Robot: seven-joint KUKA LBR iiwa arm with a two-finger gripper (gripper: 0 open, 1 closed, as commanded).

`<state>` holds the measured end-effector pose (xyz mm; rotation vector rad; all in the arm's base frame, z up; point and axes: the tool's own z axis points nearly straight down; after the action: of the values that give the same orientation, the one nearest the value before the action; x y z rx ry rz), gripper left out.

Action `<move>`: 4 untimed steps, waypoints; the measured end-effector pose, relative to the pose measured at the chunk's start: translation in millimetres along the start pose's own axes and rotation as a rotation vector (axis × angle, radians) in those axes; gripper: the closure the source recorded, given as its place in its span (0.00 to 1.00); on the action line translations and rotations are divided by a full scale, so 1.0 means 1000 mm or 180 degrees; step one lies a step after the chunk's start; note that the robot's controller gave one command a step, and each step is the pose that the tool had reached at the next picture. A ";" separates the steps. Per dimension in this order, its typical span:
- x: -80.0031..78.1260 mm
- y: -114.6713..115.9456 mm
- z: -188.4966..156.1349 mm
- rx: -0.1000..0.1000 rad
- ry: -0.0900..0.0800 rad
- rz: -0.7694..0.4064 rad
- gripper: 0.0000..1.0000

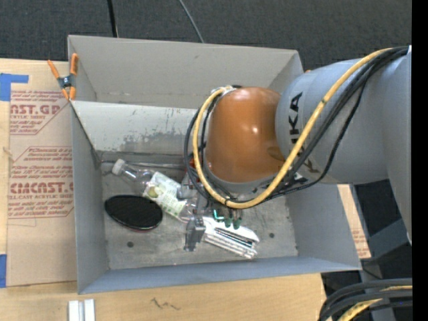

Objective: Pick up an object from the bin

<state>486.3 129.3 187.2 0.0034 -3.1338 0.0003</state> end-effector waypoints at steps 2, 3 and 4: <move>-0.060 0.011 0.040 -0.0012 -0.0055 0.0083 0.00; -0.038 0.038 0.108 -0.0005 -0.0118 0.0378 1.00; -0.038 0.038 0.108 -0.0006 -0.0118 0.0380 1.00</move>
Offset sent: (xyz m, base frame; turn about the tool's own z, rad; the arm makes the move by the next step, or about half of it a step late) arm 0.1012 0.0182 -0.0824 0.0471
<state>523.6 167.3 79.0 -0.1857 -3.1656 -0.0021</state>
